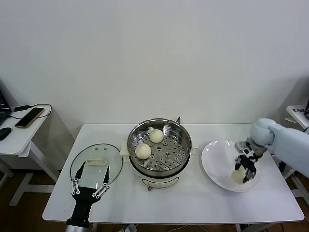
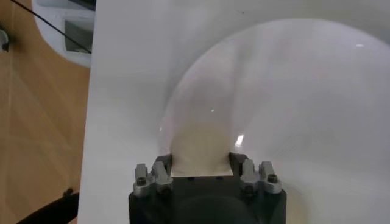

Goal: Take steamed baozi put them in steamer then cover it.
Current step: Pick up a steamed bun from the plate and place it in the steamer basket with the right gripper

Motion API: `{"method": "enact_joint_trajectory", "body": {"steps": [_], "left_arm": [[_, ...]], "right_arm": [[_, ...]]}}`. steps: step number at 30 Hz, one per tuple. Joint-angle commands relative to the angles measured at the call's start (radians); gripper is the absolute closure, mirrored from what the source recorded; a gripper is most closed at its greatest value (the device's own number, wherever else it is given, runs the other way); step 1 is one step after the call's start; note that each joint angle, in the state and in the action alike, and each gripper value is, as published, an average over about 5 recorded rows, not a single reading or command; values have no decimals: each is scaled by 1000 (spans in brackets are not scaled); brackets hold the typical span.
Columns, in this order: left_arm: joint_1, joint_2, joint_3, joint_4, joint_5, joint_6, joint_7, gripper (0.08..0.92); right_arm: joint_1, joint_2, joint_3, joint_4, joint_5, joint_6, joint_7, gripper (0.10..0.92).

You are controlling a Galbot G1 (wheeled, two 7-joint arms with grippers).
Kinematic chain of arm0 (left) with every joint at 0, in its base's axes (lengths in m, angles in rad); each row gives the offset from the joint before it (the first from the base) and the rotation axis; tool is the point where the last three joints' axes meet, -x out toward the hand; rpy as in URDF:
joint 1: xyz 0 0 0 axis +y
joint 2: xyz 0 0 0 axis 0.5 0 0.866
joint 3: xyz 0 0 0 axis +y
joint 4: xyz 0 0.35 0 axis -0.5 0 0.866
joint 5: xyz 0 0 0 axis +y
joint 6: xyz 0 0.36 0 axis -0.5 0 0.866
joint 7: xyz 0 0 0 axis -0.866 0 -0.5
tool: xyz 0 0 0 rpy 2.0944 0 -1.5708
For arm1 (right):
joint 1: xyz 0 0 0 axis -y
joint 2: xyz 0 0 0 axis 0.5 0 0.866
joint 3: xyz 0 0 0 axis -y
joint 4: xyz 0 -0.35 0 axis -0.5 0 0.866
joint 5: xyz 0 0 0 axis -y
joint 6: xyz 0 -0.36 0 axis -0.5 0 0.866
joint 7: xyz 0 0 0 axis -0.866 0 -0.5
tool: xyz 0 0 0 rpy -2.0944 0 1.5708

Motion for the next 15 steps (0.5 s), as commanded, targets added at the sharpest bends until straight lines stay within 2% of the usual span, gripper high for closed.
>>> {"method": "enact_joint_trajectory", "body": {"steps": [1, 7, 15], "left_arm": [[0, 5, 3, -3, -1, -1, -1, 177], [2, 15, 6, -9, -2, -3, -2, 177], [8, 16, 11, -12, -2, -4, -5, 177]], "right_arm": [[255, 30, -23, 59, 15, 120, 7, 372], [442, 143, -87, 121, 119, 293, 80, 372], [473, 340, -98, 197, 59, 485, 138, 365]]}}
